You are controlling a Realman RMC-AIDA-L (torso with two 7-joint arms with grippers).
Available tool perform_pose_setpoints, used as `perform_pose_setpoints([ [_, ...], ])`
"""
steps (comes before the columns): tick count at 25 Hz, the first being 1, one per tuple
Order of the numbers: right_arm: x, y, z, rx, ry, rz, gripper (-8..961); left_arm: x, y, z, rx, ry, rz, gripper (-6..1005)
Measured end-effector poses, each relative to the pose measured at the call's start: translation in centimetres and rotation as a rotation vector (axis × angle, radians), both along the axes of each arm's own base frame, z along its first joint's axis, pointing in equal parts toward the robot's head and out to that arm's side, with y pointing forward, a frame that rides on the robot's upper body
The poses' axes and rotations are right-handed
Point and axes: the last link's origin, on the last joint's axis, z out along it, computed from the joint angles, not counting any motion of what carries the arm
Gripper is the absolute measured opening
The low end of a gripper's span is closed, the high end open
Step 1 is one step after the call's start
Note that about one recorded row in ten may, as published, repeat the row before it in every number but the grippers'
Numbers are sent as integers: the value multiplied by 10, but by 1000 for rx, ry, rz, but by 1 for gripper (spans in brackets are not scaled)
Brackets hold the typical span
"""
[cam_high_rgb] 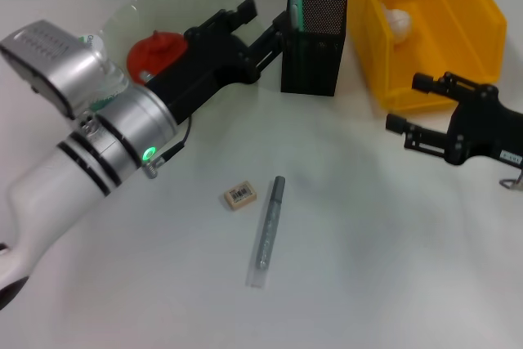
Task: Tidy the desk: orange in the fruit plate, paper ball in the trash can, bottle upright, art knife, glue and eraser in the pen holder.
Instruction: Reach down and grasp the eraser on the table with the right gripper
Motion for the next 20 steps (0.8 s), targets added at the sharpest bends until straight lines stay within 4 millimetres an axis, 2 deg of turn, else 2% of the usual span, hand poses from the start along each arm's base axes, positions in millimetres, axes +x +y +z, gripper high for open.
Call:
perform_pose_setpoints([
  [1, 0, 0, 0, 0, 0, 0, 769, -9, -5, 1, 10, 10, 8, 461],
  [3, 1, 1, 1, 39, 16, -12, 769, -12, -6, 2, 17, 16, 4, 570],
  [4, 3, 2, -1, 59, 18, -22, 769, -18, -13, 2, 37, 33, -12, 624],
  [11, 4, 2, -3, 85, 23, -34, 769, -17, -23, -6, 3, 67, -62, 848],
  [20, -1, 3, -5, 88, 43, -11, 769, -15, -30, -9, -29, 99, -132, 844],
])
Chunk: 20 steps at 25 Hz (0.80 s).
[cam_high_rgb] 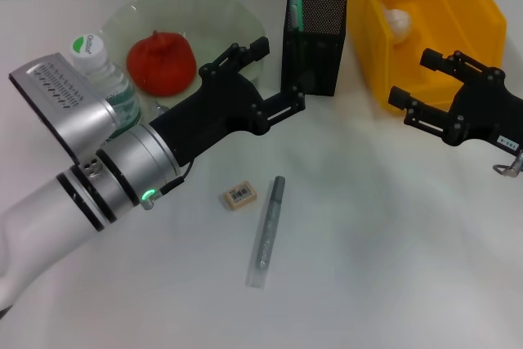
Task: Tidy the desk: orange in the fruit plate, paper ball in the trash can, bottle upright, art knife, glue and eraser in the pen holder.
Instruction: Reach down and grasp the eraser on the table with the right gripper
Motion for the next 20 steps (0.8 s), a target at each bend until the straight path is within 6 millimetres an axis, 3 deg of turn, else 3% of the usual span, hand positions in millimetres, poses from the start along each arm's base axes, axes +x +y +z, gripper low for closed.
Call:
perform_pose_setpoints([
  [8, 3, 6, 0, 77, 59, -80, 769, -19, -12, 13, -104, -33, -33, 844],
  [20, -14, 8, -12, -30, 146, -60, 767, -68, -37, 68, -206, 30, -133, 844],
])
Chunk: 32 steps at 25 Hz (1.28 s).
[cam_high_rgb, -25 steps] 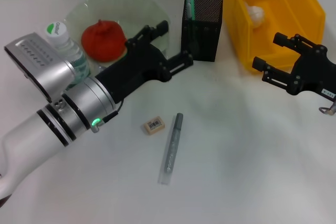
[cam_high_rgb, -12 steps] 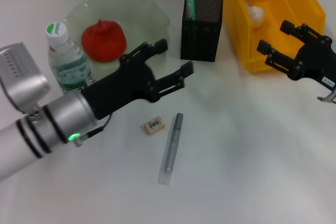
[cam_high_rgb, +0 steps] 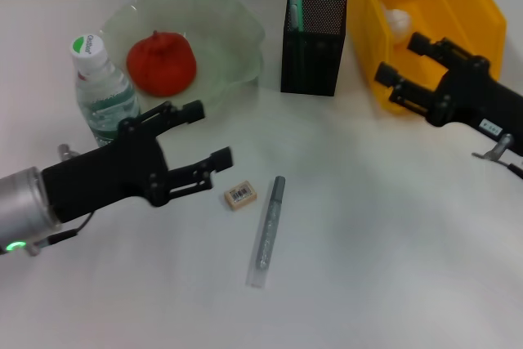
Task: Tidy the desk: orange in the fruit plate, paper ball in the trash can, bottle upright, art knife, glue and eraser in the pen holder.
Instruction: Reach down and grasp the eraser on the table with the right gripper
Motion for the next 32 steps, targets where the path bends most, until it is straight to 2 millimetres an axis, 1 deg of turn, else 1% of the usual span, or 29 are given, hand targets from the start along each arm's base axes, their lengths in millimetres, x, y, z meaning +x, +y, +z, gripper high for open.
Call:
perform_pose_setpoints([
  [3, -9, 3, -6, -105, -9, 26, 767, -9, -3, 9, -14, 26, -3, 844],
  [4, -16, 5, -10, -189, -38, 56, 767, -14, -6, 14, -23, 36, -6, 844],
  [5, -20, 6, -12, -228, -56, 70, 766, -14, -6, 14, -23, 36, -6, 844],
  [6, -20, 6, -12, -228, -56, 70, 766, -16, -7, 18, -30, 43, -9, 844],
  [8, -27, 10, -16, -295, -105, 94, 766, -20, -9, 21, -42, 60, -12, 844],
  [9, -33, 15, -20, -345, -150, 106, 766, -23, -11, 22, -56, 76, -16, 844],
  [10, -33, 15, -20, -345, -150, 106, 766, -23, -11, 22, -56, 76, -16, 844],
  [15, -45, 28, -28, -437, -268, 140, 765, -28, -12, 23, -61, 105, -9, 844],
  [18, -53, 35, -39, -469, -354, 165, 765, -32, -10, 22, -62, 130, 7, 844],
  [19, -59, 38, -45, -486, -400, 186, 765, -34, -11, 22, -66, 146, 14, 844],
  [20, -59, 38, -45, -486, -400, 186, 765, -34, -11, 22, -66, 146, 14, 844],
  [22, -65, 41, -52, -503, -433, 202, 764, -36, -11, 21, -75, 161, 15, 844],
  [24, -74, 44, -64, -530, -480, 230, 764, -39, -11, 19, -84, 188, 24, 844],
  [25, -74, 44, -64, -530, -480, 230, 764, -39, -11, 19, -84, 188, 24, 844],
  [29, -86, 42, -74, -569, -522, 292, 764, -40, -10, 17, -86, 199, 27, 844],
  [32, -89, 41, -77, -582, -538, 312, 763, -38, -10, 17, -87, 192, 19, 844],
])
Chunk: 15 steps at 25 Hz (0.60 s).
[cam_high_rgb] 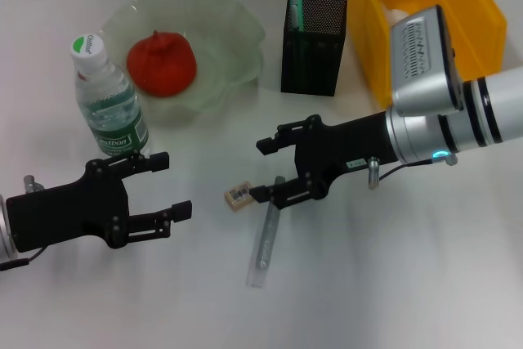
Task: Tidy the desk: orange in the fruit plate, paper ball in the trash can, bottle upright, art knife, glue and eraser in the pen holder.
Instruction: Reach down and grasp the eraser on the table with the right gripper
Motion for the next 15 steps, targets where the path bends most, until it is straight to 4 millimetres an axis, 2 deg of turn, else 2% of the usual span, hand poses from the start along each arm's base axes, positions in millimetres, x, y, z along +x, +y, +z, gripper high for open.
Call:
perform_pose_setpoints([
  [15, -8, 0, -18, -15, -61, 107, 761, 4, 1, -1, 7, -7, -20, 844],
])
